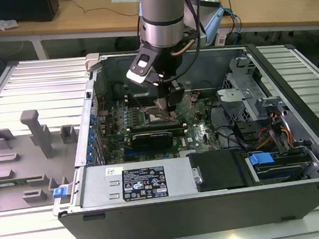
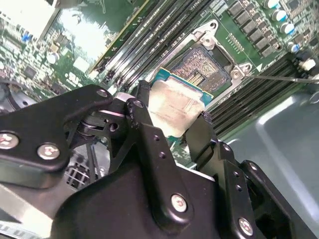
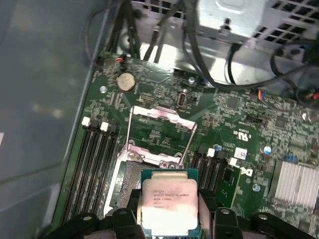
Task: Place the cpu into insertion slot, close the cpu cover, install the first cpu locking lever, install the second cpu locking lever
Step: 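Place the cpu into insertion slot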
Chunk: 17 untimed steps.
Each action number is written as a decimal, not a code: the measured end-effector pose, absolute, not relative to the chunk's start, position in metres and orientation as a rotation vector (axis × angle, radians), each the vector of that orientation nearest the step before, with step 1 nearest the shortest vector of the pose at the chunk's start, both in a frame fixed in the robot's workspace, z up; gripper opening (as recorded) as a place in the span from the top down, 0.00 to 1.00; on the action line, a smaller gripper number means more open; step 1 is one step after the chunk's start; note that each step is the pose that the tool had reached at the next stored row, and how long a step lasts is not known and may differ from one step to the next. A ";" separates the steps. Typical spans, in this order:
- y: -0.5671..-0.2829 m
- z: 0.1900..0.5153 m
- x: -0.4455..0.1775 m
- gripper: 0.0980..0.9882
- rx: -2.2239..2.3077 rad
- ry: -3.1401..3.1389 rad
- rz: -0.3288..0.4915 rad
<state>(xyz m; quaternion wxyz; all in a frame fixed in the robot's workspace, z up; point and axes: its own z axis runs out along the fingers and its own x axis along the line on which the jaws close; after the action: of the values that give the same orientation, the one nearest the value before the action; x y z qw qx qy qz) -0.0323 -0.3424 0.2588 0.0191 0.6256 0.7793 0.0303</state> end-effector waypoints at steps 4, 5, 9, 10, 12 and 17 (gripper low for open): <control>-0.342 0.258 -0.032 0.51 2.040 2.334 0.091; -0.342 0.258 -0.032 0.51 2.059 2.316 0.091; -0.342 0.255 -0.033 0.51 2.138 2.241 0.089; -0.342 0.253 -0.033 0.51 2.143 2.236 0.089; -0.341 0.249 -0.034 0.51 2.146 2.233 0.088; -0.337 0.244 -0.037 0.51 2.154 2.225 0.088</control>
<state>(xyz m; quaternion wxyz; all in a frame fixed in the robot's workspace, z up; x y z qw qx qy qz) -0.0369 -0.3366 0.2436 0.0219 0.6952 0.7180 0.0284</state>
